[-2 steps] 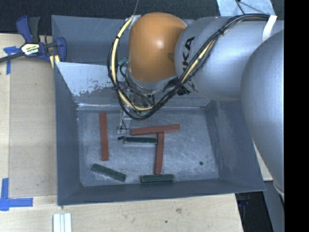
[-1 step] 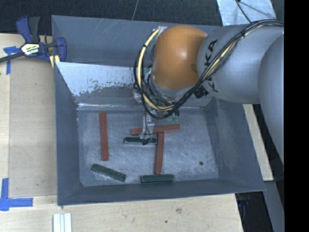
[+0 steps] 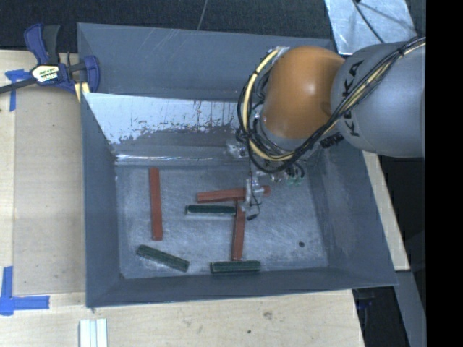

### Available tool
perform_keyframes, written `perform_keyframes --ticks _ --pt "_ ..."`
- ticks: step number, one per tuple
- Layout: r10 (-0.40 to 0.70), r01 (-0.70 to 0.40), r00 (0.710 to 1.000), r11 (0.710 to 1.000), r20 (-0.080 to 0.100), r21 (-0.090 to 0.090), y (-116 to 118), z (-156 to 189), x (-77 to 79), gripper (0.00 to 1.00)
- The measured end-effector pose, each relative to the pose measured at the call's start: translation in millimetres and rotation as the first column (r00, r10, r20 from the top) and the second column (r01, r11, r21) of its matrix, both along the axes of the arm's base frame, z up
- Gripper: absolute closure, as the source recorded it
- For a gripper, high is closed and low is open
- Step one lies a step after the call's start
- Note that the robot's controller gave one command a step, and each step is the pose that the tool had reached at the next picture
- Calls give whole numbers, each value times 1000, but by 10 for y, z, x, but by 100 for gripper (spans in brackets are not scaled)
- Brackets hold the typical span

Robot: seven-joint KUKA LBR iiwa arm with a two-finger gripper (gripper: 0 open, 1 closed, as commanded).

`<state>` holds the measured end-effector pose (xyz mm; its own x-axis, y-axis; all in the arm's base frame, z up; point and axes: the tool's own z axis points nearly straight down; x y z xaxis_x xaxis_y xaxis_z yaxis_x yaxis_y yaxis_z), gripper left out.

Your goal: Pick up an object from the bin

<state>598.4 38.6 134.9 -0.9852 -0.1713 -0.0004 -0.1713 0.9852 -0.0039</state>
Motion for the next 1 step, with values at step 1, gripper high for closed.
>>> perform_keyframes --ticks 1 --pt "-50 50 999 999 4 5 106 44 41 0"
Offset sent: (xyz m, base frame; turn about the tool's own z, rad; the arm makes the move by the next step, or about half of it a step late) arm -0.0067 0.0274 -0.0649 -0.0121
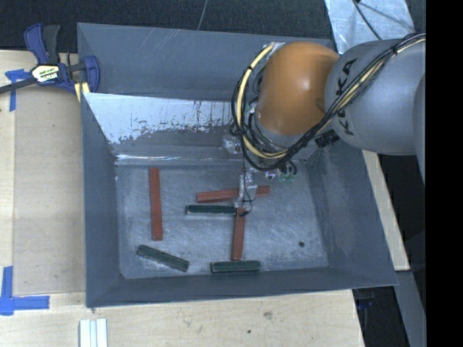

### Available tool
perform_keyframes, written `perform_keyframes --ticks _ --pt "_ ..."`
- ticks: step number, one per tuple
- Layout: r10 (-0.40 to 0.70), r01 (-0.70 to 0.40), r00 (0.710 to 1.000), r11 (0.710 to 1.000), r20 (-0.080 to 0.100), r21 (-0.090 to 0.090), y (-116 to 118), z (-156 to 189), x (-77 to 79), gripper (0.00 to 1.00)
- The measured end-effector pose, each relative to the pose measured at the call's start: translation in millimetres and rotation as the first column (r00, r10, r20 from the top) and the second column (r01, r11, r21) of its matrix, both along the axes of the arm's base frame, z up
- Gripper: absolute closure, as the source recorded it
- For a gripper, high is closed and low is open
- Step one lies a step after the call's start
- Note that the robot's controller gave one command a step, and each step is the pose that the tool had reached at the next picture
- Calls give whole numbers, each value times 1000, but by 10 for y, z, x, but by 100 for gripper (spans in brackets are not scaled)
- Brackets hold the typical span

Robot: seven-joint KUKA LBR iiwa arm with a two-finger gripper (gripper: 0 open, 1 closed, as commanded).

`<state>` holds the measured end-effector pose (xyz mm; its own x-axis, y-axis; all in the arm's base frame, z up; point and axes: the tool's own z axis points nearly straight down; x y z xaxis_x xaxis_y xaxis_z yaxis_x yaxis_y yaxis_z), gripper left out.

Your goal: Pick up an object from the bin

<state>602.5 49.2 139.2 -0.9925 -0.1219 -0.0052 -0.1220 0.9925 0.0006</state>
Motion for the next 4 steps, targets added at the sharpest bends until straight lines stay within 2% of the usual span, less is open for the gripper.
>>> perform_keyframes --ticks 1,2,4 --pt "62 -62 998 998 -4 -1 156 -707 -100 0" --pt "41 -41 999 999 1 -3 272 -655 -135 100" --pt "37 -37 999 999 1 -2 270 -648 -131 100"
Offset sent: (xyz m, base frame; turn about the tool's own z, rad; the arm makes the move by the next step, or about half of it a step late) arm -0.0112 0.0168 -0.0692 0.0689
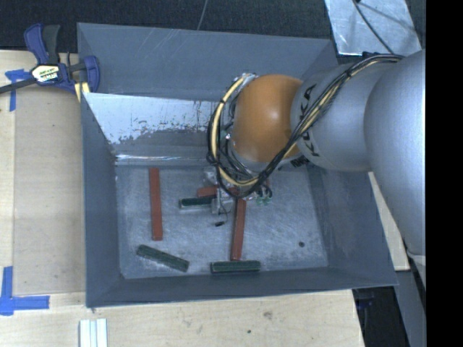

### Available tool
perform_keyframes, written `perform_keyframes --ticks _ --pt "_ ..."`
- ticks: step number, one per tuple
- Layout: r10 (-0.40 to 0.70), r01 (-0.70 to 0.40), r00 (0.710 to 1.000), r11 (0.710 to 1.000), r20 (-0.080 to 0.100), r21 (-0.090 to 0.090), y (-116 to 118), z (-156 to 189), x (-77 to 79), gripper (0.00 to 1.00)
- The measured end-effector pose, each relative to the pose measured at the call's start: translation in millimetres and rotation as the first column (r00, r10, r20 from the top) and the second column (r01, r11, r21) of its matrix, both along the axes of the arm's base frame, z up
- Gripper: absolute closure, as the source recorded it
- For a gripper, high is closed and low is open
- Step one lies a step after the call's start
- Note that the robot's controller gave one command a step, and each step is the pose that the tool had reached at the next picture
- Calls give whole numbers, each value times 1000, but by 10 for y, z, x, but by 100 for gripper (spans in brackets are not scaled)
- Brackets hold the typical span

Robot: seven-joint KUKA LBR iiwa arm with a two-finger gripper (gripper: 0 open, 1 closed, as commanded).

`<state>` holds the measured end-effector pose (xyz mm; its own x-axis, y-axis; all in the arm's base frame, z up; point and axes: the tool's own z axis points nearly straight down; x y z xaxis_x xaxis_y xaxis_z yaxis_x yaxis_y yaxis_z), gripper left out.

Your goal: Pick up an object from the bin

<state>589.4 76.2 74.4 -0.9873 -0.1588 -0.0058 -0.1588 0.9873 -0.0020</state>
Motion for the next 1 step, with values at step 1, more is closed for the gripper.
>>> perform_keyframes --ticks 1 --pt "0 0 1000 1000 -2 0 -1 62 -5 100"
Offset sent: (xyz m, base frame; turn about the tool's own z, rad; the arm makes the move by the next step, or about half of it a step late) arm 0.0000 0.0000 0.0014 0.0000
